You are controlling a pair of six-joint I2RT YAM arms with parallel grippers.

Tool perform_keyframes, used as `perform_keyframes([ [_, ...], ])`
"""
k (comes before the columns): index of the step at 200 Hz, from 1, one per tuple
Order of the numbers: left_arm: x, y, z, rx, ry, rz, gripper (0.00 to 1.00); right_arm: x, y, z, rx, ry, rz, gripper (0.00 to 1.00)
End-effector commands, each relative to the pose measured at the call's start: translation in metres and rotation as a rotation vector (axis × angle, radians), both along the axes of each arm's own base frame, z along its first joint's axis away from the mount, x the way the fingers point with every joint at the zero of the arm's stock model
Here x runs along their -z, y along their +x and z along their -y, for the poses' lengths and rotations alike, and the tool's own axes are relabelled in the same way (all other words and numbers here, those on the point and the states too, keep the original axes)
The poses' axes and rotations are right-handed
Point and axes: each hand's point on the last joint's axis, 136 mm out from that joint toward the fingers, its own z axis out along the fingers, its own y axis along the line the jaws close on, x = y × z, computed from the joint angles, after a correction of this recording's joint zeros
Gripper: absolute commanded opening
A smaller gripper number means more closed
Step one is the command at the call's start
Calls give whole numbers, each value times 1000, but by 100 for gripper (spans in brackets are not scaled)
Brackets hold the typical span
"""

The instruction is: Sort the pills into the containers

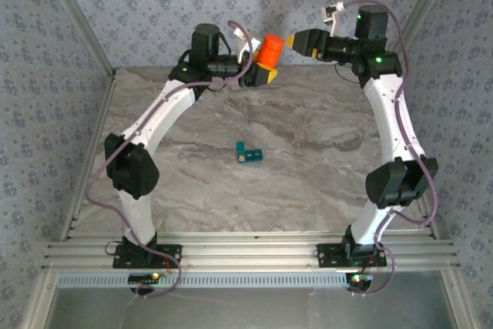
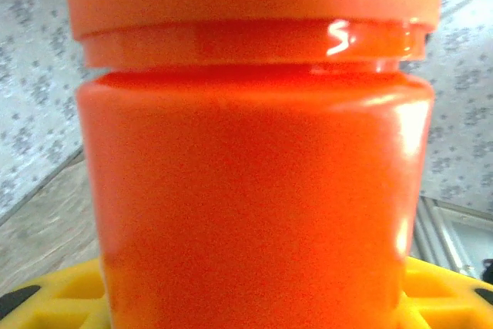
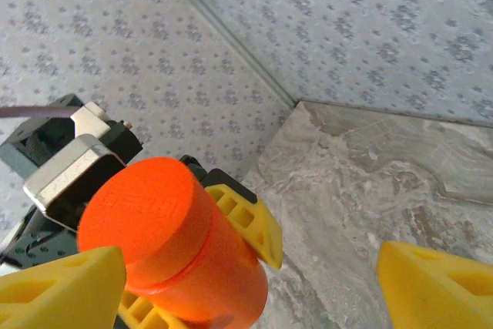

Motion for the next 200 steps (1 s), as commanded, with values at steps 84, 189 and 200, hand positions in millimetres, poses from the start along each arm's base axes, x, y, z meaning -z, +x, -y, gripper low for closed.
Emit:
perform_keyframes([
  [84,8,-25,8,161,31,-88,0,-2,-25,-30,-195,-9,0,85],
  [189,7,-22,10,160,31,-83,0,11,-28,-39,-219,-20,-42,55],
  [200,8,-21,10,158,32,-83,0,12,-29,-41,-220,-22,-46,49],
])
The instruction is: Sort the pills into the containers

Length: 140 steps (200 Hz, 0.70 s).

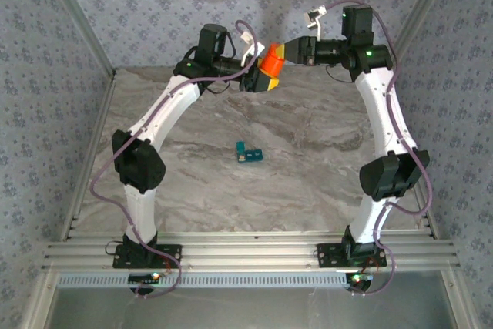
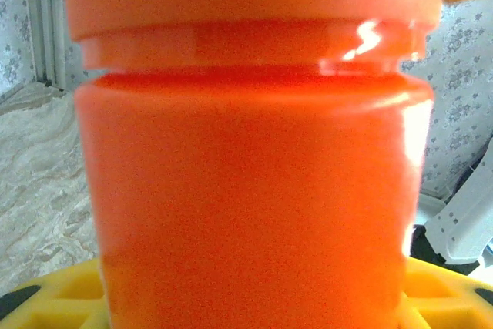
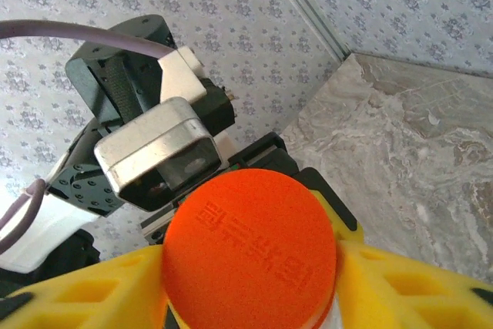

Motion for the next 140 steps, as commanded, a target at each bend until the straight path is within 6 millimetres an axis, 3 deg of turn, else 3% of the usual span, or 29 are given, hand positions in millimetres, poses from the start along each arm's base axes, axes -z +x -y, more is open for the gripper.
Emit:
perform_keyframes([
  [1,-18,-7,3,41,-37,59,0,0,-5,-6,-32,5,-14,48],
  [59,-22,6,3,-55,-25,116,0,22,-3,-10,34,-41,-61,35],
  [111,-41,21,8,-242,-73,264,0,51,8,-15,189,-79,-85,33],
  [116,-33,22,10,-260,-66,261,0,56,9,-15,207,-87,-95,33],
  [140,-35,21,15,-317,-97,312,0,70,9,-20,238,-113,-108,32],
])
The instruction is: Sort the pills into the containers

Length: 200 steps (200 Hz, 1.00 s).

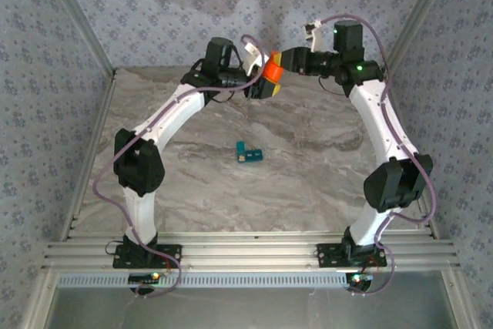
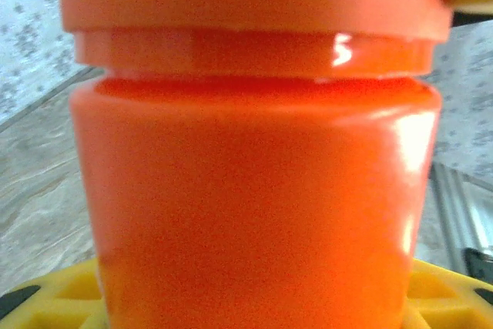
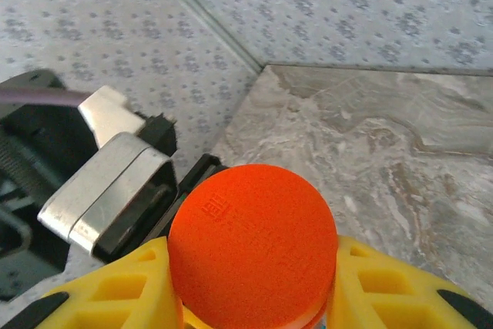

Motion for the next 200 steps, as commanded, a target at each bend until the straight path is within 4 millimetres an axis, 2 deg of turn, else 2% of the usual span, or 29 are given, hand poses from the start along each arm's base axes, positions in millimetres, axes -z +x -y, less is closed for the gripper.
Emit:
perform_keyframes([
  [1,-88,-10,8,-73,-167,281,0,18,-15,-23,-11,-18,-62,32],
  [46,-88,-12,12,-111,-199,298,0,25,-10,-19,32,-22,-74,32],
  [112,-81,-10,11,-116,-188,294,0,7,-3,-10,51,13,-57,39],
  [160,-74,-4,5,-117,-175,272,0,-22,3,5,69,52,-15,51],
  [200,-69,-1,-1,-89,-169,246,0,-53,-5,17,30,93,37,76],
])
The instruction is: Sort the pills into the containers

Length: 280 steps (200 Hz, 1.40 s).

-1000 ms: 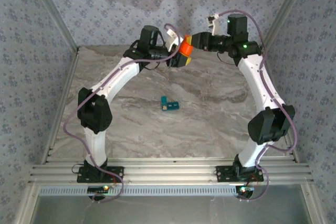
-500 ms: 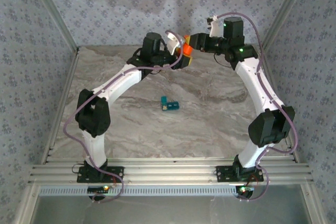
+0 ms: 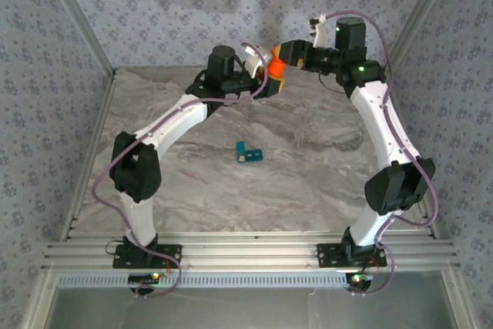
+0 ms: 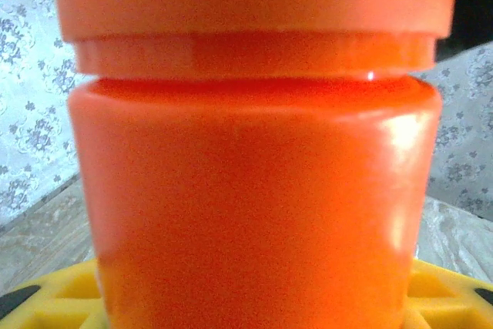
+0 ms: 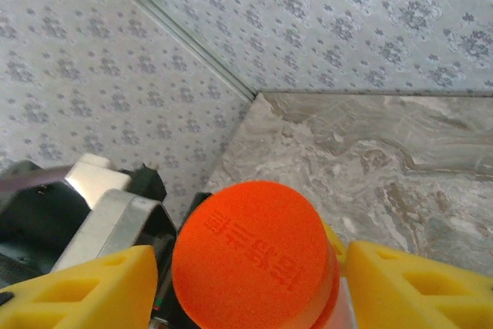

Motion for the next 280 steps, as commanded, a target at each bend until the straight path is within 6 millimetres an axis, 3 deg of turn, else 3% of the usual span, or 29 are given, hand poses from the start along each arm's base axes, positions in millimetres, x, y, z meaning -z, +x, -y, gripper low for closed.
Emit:
perform_keyframes([
  [1,-52,-13,-8,45,-78,107,0,-25,-11,5,-51,42,22,76],
  [33,-49,-14,-15,75,-62,98,0,-36,-28,10,-142,35,54,83],
  [74,-42,-29,-13,195,-2,64,0,-23,-24,25,-219,46,3,82],
  [122,-31,-46,-11,323,72,-19,0,-20,-27,20,-302,28,-2,81],
  [162,-20,-47,-12,331,109,-37,0,-22,-33,16,-325,29,5,83],
  [209,-12,-46,-11,337,124,-60,0,-11,-39,5,-345,5,-20,83],
  [280,-11,-48,-11,345,126,-67,0,-4,-40,-7,-367,-15,-36,82],
])
